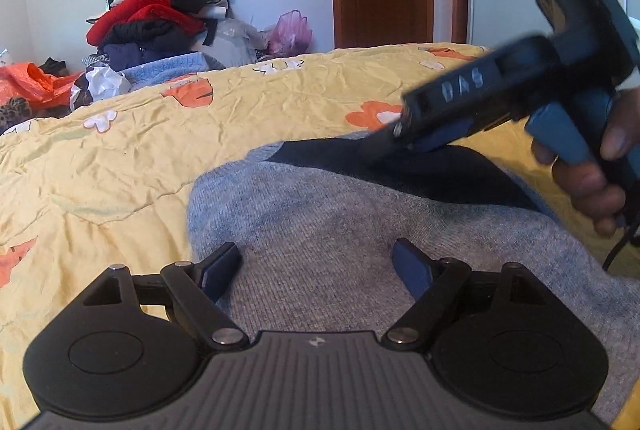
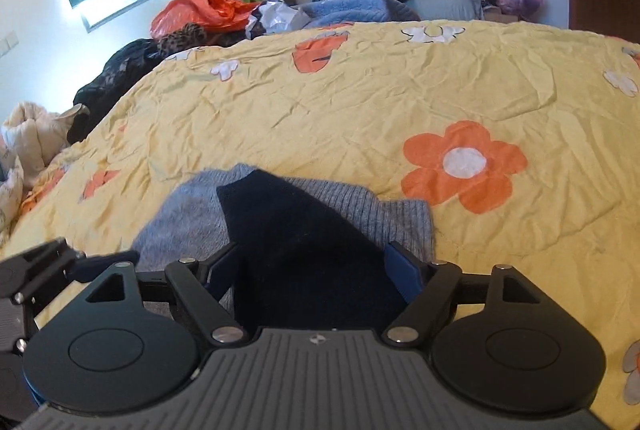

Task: Fold small clothes

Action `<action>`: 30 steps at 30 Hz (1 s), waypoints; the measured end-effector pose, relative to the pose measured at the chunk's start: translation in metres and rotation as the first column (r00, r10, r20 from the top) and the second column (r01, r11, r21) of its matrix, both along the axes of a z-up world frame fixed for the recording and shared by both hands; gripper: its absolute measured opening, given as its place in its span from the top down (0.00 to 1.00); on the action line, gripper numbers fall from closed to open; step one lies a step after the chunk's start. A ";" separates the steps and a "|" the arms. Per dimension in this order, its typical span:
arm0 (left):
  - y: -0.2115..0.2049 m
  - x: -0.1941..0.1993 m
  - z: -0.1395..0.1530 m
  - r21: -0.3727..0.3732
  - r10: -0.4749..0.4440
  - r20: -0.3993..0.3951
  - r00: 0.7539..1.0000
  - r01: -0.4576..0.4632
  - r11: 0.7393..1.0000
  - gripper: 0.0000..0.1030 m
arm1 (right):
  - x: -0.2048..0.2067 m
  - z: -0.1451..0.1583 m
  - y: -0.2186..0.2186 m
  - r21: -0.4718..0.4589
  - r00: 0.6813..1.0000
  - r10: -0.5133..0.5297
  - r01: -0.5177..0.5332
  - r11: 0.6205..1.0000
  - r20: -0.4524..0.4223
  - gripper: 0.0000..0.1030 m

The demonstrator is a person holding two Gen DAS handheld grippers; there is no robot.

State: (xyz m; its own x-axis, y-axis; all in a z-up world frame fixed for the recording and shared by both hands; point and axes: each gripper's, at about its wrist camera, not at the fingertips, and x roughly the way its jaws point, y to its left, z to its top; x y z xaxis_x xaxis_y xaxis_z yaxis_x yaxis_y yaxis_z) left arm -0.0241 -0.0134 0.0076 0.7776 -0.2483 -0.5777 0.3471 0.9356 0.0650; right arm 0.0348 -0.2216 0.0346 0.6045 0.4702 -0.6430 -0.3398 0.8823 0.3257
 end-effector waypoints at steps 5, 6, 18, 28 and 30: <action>-0.001 0.002 0.000 0.003 0.002 0.001 1.000 -0.002 1.000 0.18 | -0.012 0.021 0.006 0.055 0.998 0.018 -0.021 0.998 0.060 0.33; -0.002 0.002 0.000 0.004 0.002 0.001 1.000 -0.002 1.000 0.18 | -0.015 0.024 0.014 0.037 0.997 0.046 -0.049 0.998 0.068 0.32; -0.002 0.001 0.000 0.005 0.008 0.008 1.000 -0.008 1.000 0.18 | 0.000 -0.005 0.035 -0.076 0.998 0.040 -0.037 0.996 0.038 0.30; -0.004 -0.005 0.003 0.034 0.027 0.036 0.999 -0.029 0.999 0.18 | -0.047 -0.005 0.023 -0.049 0.995 0.071 -0.068 0.997 0.074 0.23; -0.001 -0.018 0.011 0.039 0.063 0.054 0.997 -0.065 0.997 0.18 | -0.045 -0.002 0.020 -0.070 0.997 0.031 -0.026 0.997 0.072 0.34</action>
